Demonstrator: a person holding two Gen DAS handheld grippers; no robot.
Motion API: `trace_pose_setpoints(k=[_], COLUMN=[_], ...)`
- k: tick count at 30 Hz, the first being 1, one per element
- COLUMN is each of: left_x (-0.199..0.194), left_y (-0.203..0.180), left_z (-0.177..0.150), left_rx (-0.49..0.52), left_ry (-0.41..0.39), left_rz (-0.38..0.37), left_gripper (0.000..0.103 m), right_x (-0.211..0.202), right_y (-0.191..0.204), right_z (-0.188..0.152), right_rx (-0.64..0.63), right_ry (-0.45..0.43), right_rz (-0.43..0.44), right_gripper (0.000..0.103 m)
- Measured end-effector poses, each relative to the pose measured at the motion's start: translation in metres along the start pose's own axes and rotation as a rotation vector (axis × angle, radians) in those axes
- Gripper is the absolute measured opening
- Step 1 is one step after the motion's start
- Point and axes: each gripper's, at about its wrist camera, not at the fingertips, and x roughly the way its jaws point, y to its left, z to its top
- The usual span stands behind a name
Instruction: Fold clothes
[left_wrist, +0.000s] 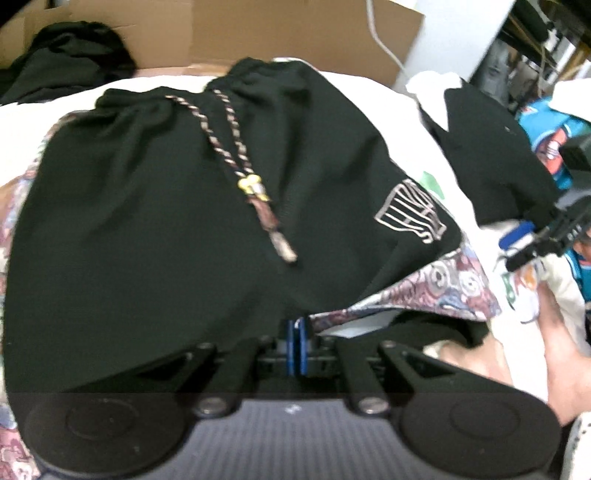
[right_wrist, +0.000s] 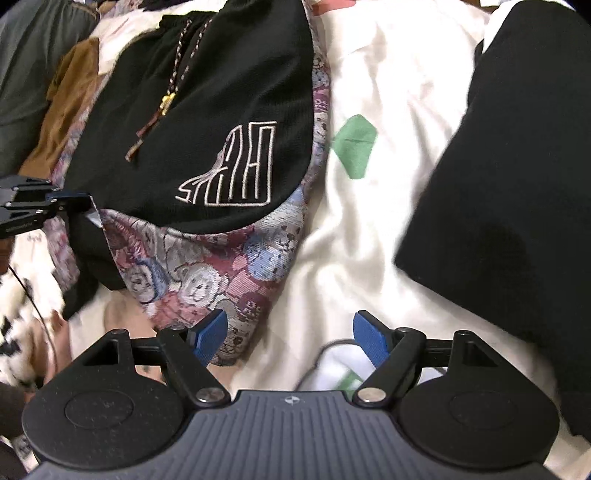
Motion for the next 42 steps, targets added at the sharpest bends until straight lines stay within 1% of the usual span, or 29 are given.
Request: trace_pose_setpoints(k=[3, 8, 10, 12, 14, 15, 17, 19, 23, 24, 26, 27, 28, 31, 33, 36, 38, 39, 40, 42], left_x=[-0.003, -0.007, -0.006, -0.004, -0.002, -0.001, 0.001, 0.002, 0.004, 0.004, 0.005, 0.005, 0.005, 0.006, 0.006, 0.005, 0.003, 0.001, 0.0, -0.004], left_y=[0.007, 0.019, 0.021, 0.022, 0.024, 0.024, 0.025, 0.027, 0.03, 0.03, 0.031, 0.031, 0.031, 0.03, 0.03, 0.03, 0.028, 0.026, 0.025, 0.021], left_z=[0.0, 0.005, 0.006, 0.006, 0.005, 0.005, 0.004, 0.003, 0.0, -0.001, -0.002, -0.002, -0.002, -0.003, -0.003, -0.002, -0.002, -0.002, -0.002, -0.005], left_rx=[-0.017, -0.051, -0.054, -0.051, -0.048, -0.049, -0.05, -0.051, -0.053, -0.053, -0.059, -0.058, -0.057, -0.054, -0.054, -0.053, -0.042, -0.032, -0.029, -0.024], left_ry=[-0.011, -0.032, -0.034, -0.032, -0.029, -0.027, -0.024, -0.023, -0.02, -0.019, -0.018, -0.017, -0.016, -0.014, -0.012, -0.012, -0.012, -0.012, -0.012, -0.005], left_rz=[0.023, 0.061, 0.068, 0.073, 0.078, 0.078, 0.076, 0.072, 0.061, 0.058, 0.054, 0.052, 0.05, 0.046, 0.044, 0.04, 0.029, 0.019, 0.014, -0.013], left_gripper=[0.004, 0.004, 0.004, 0.004, 0.004, 0.004, 0.004, 0.004, 0.004, 0.004, 0.004, 0.004, 0.004, 0.004, 0.004, 0.004, 0.004, 0.004, 0.004, 0.004], right_x=[0.009, 0.032, 0.039, 0.045, 0.048, 0.05, 0.056, 0.061, 0.059, 0.058, 0.058, 0.058, 0.059, 0.063, 0.065, 0.07, 0.07, 0.069, 0.067, 0.059], right_y=[0.005, 0.01, 0.012, 0.014, 0.015, 0.015, 0.015, 0.014, 0.008, 0.006, 0.003, 0.002, 0.0, 0.0, 0.004, 0.01, 0.012, 0.012, 0.013, 0.014], right_z=[0.003, 0.0, 0.0, 0.0, 0.003, 0.005, 0.01, 0.012, 0.009, 0.008, 0.004, 0.002, 0.0, -0.002, 0.002, 0.008, 0.009, 0.009, 0.008, 0.006], right_rx=[0.021, 0.053, 0.07, 0.087, 0.097, 0.103, 0.123, 0.12, 0.146, 0.156, 0.167, 0.168, 0.169, 0.18, 0.185, 0.161, 0.146, 0.136, 0.122, 0.088], right_ry=[0.011, 0.054, 0.056, 0.054, 0.043, 0.039, 0.032, 0.034, 0.031, 0.031, 0.038, 0.043, 0.047, 0.047, 0.043, 0.053, 0.051, 0.048, 0.046, 0.043], right_rz=[0.033, 0.061, 0.076, 0.089, 0.108, 0.118, 0.13, 0.129, 0.146, 0.151, 0.153, 0.149, 0.146, 0.15, 0.17, 0.156, 0.147, 0.148, 0.144, 0.13], right_gripper=[0.079, 0.078, 0.073, 0.072, 0.067, 0.065, 0.064, 0.062, 0.061, 0.059, 0.05, 0.044, 0.039, 0.039, 0.039, 0.039, 0.03, 0.014, 0.006, 0.004])
